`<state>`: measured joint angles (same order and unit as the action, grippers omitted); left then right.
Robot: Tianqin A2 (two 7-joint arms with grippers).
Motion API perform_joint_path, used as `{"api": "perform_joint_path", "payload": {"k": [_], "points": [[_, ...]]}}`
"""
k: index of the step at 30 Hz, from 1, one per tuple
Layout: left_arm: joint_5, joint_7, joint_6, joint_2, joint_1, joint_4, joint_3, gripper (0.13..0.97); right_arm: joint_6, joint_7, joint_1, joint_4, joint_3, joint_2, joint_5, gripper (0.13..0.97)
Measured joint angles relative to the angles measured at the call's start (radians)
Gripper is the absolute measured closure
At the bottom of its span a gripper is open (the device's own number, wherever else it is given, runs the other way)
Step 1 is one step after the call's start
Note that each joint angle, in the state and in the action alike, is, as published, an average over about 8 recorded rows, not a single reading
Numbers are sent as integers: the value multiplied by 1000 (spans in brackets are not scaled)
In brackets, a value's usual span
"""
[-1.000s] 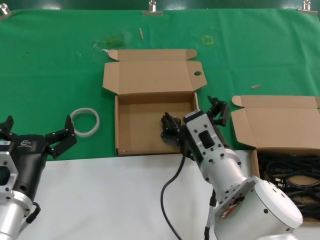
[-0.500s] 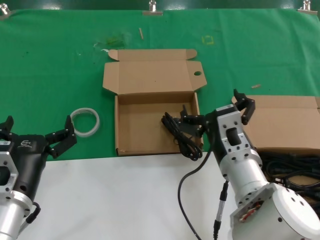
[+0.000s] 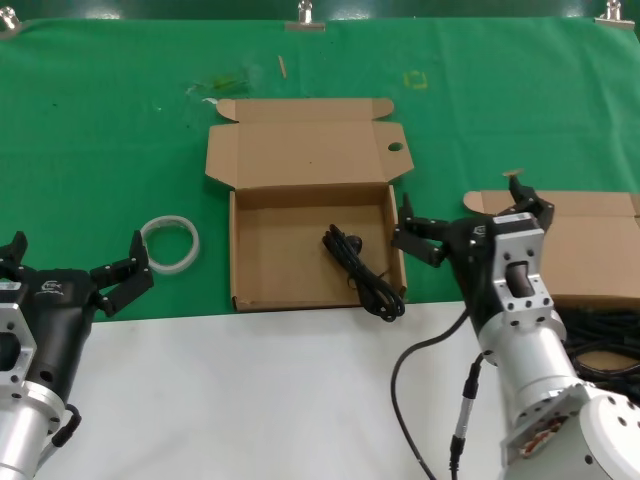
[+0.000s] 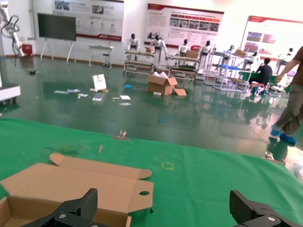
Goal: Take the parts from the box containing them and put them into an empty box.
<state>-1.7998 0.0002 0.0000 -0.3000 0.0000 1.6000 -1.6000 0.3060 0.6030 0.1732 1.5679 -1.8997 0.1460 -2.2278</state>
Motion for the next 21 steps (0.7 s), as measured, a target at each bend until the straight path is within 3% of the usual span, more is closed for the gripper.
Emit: {"api": "perform_joint_path", "payload": {"k": [21], "points": [[0, 0, 0, 0, 0, 0, 0, 132, -188, -370, -106, 20, 184, 0, 263, 129]]}}
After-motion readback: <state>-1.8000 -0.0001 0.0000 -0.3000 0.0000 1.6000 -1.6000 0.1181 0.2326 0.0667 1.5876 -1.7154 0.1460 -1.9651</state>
